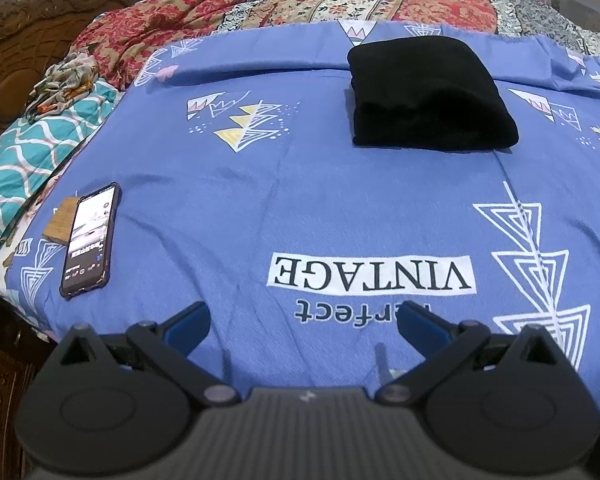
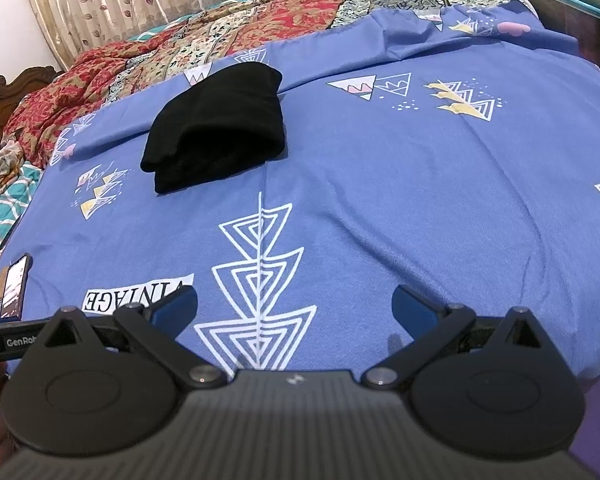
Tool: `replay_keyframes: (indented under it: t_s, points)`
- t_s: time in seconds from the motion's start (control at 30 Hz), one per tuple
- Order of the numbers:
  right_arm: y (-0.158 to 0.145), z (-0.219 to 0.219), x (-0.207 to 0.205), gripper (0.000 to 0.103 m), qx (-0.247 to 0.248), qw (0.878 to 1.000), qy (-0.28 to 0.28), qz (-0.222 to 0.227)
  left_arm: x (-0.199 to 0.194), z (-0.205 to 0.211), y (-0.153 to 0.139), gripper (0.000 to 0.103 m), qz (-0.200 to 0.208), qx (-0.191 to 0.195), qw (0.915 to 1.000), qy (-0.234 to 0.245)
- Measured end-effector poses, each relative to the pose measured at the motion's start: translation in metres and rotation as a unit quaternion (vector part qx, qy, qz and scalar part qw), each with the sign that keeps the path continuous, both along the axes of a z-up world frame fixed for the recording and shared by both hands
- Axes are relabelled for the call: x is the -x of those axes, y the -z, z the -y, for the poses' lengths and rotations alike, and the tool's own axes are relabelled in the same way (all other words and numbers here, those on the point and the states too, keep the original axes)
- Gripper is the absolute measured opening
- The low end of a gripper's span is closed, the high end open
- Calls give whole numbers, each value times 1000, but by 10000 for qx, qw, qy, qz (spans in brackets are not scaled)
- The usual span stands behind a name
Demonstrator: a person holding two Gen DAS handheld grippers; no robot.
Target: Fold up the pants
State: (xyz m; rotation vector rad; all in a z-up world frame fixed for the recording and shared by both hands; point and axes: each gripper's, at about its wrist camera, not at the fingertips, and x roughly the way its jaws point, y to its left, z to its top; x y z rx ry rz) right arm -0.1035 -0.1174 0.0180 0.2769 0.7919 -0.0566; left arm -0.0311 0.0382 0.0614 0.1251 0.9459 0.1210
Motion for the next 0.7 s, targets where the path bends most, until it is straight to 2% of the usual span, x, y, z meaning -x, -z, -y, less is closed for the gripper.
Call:
replay_keyframes:
  t_s: [0.7]
  points:
    - [-2,2,2,103,-18,10000,-76,52,1,2,0,103,-24,-36,10000,28]
